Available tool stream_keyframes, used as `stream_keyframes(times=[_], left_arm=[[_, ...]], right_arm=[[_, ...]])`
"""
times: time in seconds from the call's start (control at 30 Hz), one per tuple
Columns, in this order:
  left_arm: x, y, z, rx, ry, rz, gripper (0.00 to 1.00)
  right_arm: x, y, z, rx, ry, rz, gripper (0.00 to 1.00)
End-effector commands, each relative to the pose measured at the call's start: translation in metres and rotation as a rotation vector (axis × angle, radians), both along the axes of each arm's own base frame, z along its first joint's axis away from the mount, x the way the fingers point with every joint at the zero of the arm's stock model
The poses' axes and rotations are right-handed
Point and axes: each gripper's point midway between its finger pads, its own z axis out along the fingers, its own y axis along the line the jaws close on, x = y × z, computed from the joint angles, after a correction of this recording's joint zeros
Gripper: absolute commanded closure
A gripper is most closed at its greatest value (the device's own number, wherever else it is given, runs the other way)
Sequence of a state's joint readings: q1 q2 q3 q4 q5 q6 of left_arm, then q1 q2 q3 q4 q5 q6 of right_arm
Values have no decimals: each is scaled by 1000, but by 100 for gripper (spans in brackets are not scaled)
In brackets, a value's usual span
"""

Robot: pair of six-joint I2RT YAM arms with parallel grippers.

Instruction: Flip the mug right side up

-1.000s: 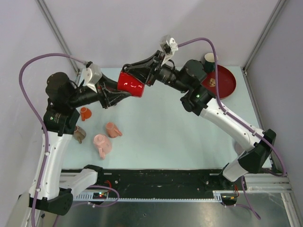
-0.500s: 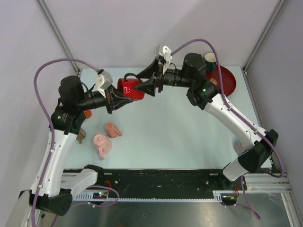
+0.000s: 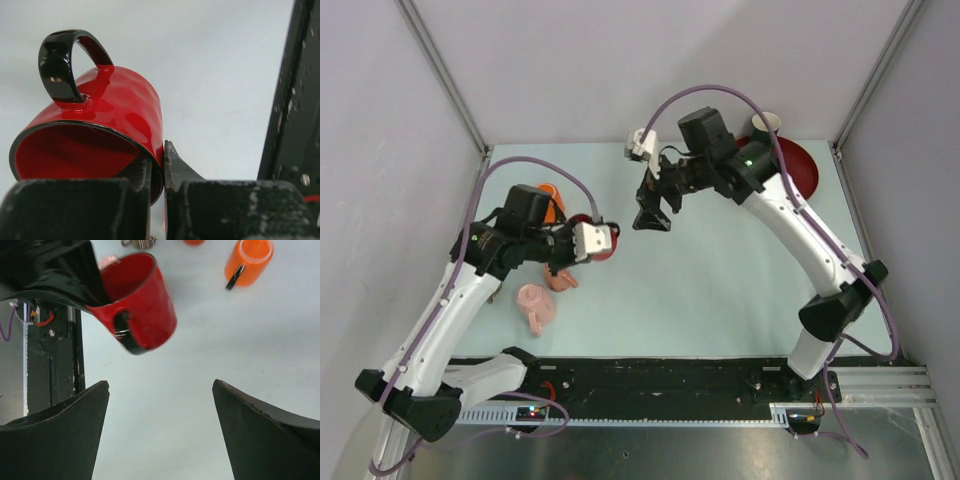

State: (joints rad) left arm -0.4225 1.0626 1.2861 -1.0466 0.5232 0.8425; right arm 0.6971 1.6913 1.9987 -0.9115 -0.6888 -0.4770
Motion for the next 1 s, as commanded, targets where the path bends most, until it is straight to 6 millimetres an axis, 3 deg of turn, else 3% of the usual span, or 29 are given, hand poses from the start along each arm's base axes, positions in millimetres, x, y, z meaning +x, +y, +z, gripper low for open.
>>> stream_keyframes(times=[0.0, 0.17, 0.33, 0.5, 0.63, 0.77, 0.87, 0.97], left_arm=[[-6, 17, 4, 208, -127, -145, 100], [-10, 10, 7, 221, -84, -181, 100], [-13, 8, 3, 248, -74, -213, 100], [-18, 5, 4, 241, -60, -236, 100], [-24, 4, 4, 234, -48, -253, 100], [-33, 1, 9, 190, -32, -257, 100], [-37, -1, 12, 163, -17, -247, 100], [-36, -3, 16, 151, -4, -234, 100]], right_arm=[[-15, -8, -53, -262, 101, -14, 12], [-31, 12, -62, -289, 107, 36, 11], [-36, 32, -52, -243, 110, 52, 10], [-29, 50, -54, -235, 95, 26, 13], [-17, 56, -52, -230, 79, -13, 15], [-7, 50, -30, -114, 140, -22, 14], [-10, 43, -16, -41, 44, -6, 14], [-29, 48, -10, 0, -22, 87, 13]])
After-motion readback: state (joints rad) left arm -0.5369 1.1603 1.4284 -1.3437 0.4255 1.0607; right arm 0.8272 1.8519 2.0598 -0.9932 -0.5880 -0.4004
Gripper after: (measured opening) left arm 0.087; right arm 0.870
